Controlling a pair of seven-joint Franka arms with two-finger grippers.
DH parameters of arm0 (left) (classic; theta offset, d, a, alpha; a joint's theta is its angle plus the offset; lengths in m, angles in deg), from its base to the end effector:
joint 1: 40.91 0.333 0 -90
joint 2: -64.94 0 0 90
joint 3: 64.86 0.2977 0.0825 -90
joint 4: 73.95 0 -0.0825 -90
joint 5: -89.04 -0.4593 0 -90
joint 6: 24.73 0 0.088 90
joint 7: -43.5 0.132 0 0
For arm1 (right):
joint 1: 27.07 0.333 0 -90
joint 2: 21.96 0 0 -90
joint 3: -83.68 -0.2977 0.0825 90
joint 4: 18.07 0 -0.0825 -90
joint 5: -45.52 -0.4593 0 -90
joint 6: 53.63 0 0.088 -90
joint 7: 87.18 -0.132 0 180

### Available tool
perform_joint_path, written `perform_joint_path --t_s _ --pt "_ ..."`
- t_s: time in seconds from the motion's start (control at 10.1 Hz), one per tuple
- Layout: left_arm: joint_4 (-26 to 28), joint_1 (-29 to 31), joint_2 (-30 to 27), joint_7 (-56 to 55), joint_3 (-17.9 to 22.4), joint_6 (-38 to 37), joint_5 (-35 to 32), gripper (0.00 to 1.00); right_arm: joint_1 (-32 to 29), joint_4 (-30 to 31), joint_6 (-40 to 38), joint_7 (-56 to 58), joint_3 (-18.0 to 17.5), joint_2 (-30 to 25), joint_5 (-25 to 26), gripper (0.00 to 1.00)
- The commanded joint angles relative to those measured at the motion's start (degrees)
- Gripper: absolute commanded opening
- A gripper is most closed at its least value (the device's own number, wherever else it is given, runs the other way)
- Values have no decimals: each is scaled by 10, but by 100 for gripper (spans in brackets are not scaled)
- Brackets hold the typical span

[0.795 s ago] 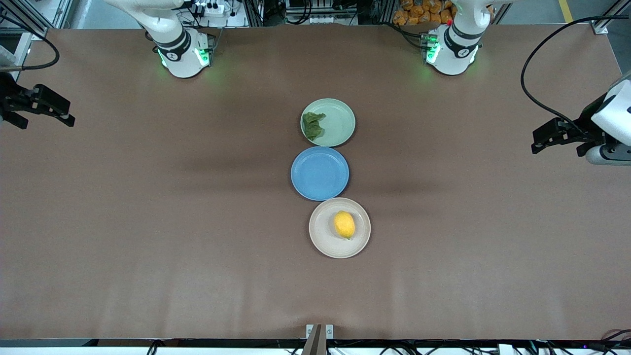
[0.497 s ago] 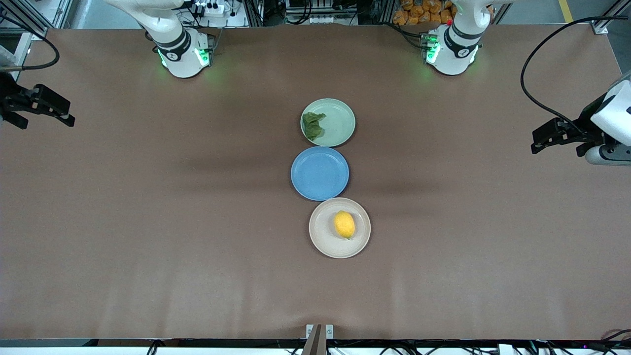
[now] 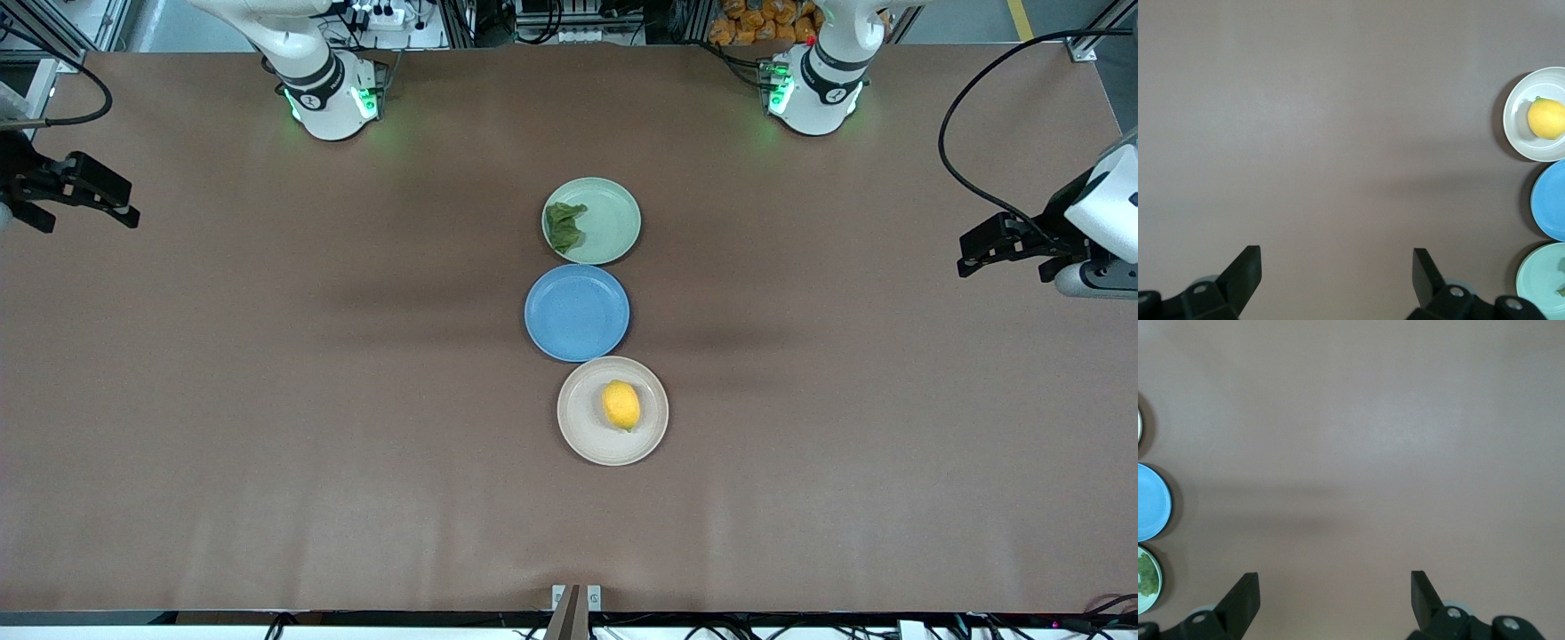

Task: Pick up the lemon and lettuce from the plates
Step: 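Move the left gripper toward the lemon while the right gripper approaches the lettuce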

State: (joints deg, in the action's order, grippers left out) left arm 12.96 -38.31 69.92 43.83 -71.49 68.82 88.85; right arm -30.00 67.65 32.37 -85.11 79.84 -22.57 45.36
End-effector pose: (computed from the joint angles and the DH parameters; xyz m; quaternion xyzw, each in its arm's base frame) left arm 0.6600 -0.0435 0.5607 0.9992 -0.0378 0.0147 0.0038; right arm 0.6199 0.0104 0.6223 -0.9996 -0.0261 -0.0078 0.0010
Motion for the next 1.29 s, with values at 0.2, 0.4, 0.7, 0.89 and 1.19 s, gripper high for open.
perform_joint_path --t_s 0.2,0.4,0.7,0.89,1.19 --pt "-1 1 6 5 -4 -6 3 100 20 -7 -5 -24 1 7 -7 100" --pt "-2 -4 23 2 -5 0 7 100 36 -1 -5 -40 1 12 -6 100" --pt "-3 -47 68 -8 -7 29 9 100 73 10 2 -101 0 23 -9 100" --pt "-2 -77 99 -21 -8 73 12 100 102 30 13 -167 -7 24 -10 100" --pt "2 -115 150 -30 -8 159 73 100 128 52 31 -221 -29 43 -12 100"
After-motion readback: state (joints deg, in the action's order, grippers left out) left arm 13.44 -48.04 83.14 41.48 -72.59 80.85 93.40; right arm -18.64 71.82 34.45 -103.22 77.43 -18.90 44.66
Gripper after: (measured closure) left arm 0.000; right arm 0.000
